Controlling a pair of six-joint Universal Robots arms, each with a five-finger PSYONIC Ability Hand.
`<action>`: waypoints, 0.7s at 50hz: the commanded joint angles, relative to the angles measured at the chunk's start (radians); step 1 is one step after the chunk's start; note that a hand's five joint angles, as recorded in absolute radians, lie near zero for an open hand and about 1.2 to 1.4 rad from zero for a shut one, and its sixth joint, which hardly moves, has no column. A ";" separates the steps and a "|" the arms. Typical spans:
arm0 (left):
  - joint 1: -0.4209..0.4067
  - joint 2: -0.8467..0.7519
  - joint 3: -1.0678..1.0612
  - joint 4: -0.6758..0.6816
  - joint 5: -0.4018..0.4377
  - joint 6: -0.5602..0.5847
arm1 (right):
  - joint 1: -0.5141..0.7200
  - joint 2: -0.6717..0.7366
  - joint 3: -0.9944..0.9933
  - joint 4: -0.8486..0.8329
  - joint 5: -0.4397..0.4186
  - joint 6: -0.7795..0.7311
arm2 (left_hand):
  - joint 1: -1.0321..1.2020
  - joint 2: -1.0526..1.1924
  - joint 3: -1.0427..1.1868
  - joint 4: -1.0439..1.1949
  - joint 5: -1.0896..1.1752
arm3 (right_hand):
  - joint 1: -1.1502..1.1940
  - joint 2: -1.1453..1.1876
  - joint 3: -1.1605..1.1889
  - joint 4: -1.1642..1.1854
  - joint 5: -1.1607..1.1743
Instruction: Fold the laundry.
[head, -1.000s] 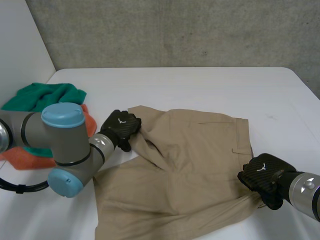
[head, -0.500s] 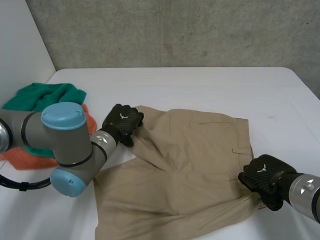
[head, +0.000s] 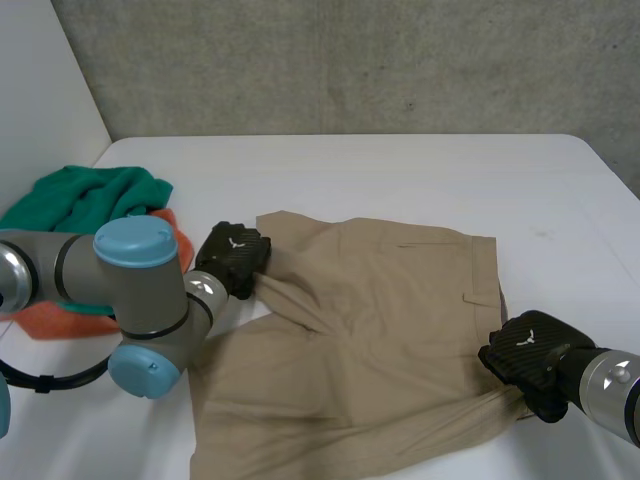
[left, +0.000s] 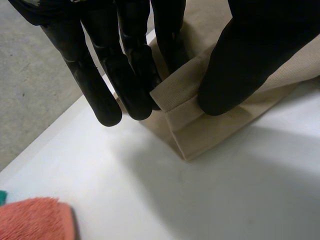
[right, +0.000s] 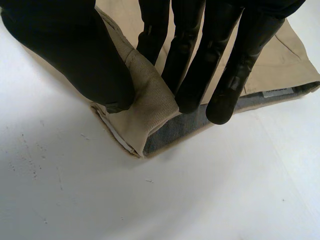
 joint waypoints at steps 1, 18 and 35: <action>-0.005 0.057 -0.061 -0.004 -0.084 0.085 | -0.001 0.000 0.001 -0.006 0.000 0.000 | 0.265 0.204 0.209 0.201 0.272 | 0.442 0.229 0.203 0.207 0.224; -0.023 0.250 -0.245 -0.010 -0.147 0.097 | 0.003 -0.002 0.004 -0.014 -0.003 0.003 | 0.265 0.204 0.209 0.201 0.272 | 0.442 0.229 0.203 0.207 0.224; -0.011 0.213 -0.226 -0.060 -0.195 0.096 | 0.003 -0.002 0.004 -0.016 -0.005 0.022 | -0.429 -0.490 -0.485 -0.493 -0.422 | 0.442 0.229 0.203 0.207 0.224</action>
